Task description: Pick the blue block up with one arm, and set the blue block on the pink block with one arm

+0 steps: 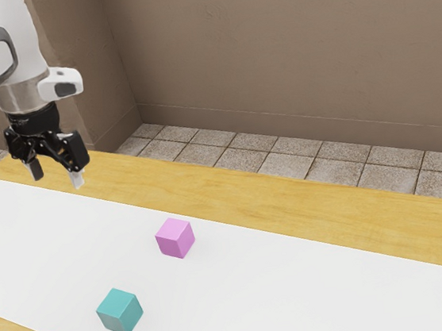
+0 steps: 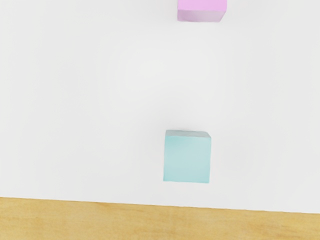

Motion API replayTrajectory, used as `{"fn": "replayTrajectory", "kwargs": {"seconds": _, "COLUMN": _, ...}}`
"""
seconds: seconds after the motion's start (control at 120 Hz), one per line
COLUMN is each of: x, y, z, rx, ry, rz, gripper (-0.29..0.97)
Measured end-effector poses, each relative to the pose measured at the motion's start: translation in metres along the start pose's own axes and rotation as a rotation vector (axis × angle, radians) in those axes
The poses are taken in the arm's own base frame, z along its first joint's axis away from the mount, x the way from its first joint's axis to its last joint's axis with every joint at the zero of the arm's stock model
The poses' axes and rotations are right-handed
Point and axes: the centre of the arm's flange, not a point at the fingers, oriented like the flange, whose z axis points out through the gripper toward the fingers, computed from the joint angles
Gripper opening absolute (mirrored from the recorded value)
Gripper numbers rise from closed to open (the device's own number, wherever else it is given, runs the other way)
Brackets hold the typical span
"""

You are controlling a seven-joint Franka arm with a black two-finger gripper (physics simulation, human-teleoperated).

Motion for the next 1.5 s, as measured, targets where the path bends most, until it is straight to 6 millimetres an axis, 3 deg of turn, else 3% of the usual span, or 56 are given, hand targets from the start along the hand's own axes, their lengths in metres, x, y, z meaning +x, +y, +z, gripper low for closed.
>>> {"fn": "replayTrajectory", "kwargs": {"seconds": 0.183, "x": 0.009, "y": 0.01, "z": 0.071, "rx": 0.003, "ry": 0.018, "rz": 0.015, "gripper": 0.68}}
{"fn": "replayTrajectory", "kwargs": {"seconds": 0.342, "x": -0.007, "y": 0.014, "z": 0.116, "rx": 0.003, "ry": 0.038, "rz": 0.022, "gripper": 0.68}}
{"fn": "replayTrajectory", "kwargs": {"seconds": 0.658, "x": -0.023, "y": 0.022, "z": 0.163, "rx": 0.002, "ry": 0.084, "rz": 0.04, "gripper": 0.68}}
{"fn": "replayTrajectory", "kwargs": {"seconds": 0.892, "x": -0.021, "y": 0.025, "z": 0.205, "rx": -0.002, "ry": 0.079, "rz": 0.046, "gripper": 0.68}}
{"fn": "replayTrajectory", "kwargs": {"seconds": 1.292, "x": -0.012, "y": 0.029, "z": 0.252, "rx": -0.012, "ry": 0.068, "rz": 0.05, "gripper": 0.68}}
{"fn": "replayTrajectory", "kwargs": {"seconds": 1.5, "x": -0.008, "y": 0.029, "z": 0.263, "rx": -0.015, "ry": 0.068, "rz": 0.048, "gripper": 0.68}}
